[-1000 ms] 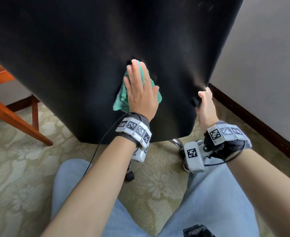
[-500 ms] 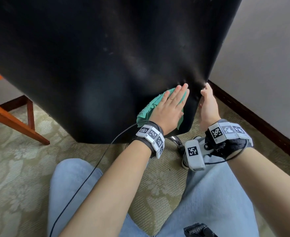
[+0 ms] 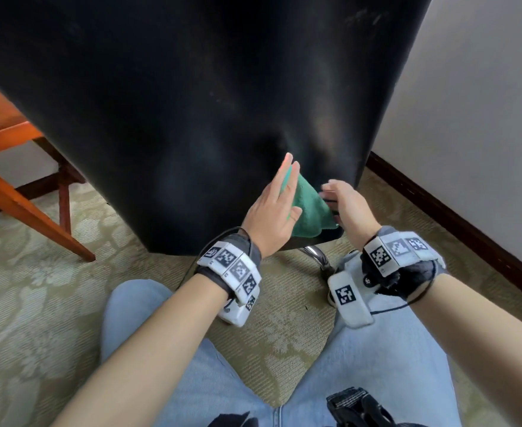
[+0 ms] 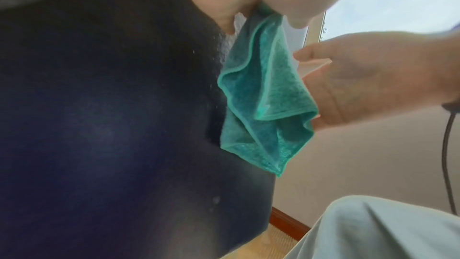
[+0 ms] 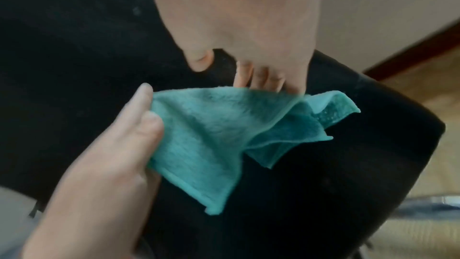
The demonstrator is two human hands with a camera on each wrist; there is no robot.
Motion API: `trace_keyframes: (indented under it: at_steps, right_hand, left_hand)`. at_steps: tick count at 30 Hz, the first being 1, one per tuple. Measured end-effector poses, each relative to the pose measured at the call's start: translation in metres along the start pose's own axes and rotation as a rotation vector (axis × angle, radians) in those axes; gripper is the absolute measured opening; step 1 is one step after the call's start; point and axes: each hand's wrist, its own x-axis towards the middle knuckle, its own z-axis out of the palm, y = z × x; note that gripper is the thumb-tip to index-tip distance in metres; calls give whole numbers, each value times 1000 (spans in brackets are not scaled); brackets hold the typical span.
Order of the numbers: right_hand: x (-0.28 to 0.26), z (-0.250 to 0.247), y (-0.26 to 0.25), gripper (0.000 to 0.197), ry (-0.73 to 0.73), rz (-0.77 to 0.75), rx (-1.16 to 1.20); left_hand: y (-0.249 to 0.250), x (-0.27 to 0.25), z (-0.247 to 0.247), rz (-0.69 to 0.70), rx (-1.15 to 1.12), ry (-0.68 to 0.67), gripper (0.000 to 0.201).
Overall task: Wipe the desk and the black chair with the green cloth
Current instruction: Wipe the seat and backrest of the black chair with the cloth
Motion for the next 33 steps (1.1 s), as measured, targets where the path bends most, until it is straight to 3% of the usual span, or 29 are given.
trace_keyframes:
  at_steps: [3, 5, 9, 12, 17, 22, 26, 31, 33]
  right_hand:
    - [-25, 6, 0, 28, -384, -136, -223]
    - [-34, 10, -2, 43, -487, -166, -270]
    - [-40, 18, -11, 39, -430, -267, -316]
    - [-42, 23, -13, 17, -376, -375, -468]
    - [-40, 17, -12, 25, -293, -361, -547]
    - [-44, 9, -24, 24, -445, -247, -342]
    - [-43, 10, -30, 28, -460, -295, -413]
    - [-44, -1, -40, 32, -382, -342, -526]
    - [-43, -7, -43, 37, -343, -340, -468]
  left_hand:
    - [1, -2, -17, -22, -177, 52, 66]
    - [3, -3, -27, -62, -277, 47, 67]
    - [6, -9, -45, -217, -442, -2, 67]
    - [3, -13, -56, -332, -567, 14, 63]
    - [-10, -25, -68, -473, -611, 65, 51]
    - [-19, -34, -71, -496, -401, -109, 28]
    - [-14, -34, -76, -546, -449, -285, 11]
    - [-16, -38, -89, -449, -231, -499, 38]
    - [-20, -40, -95, -406, -143, -516, 30]
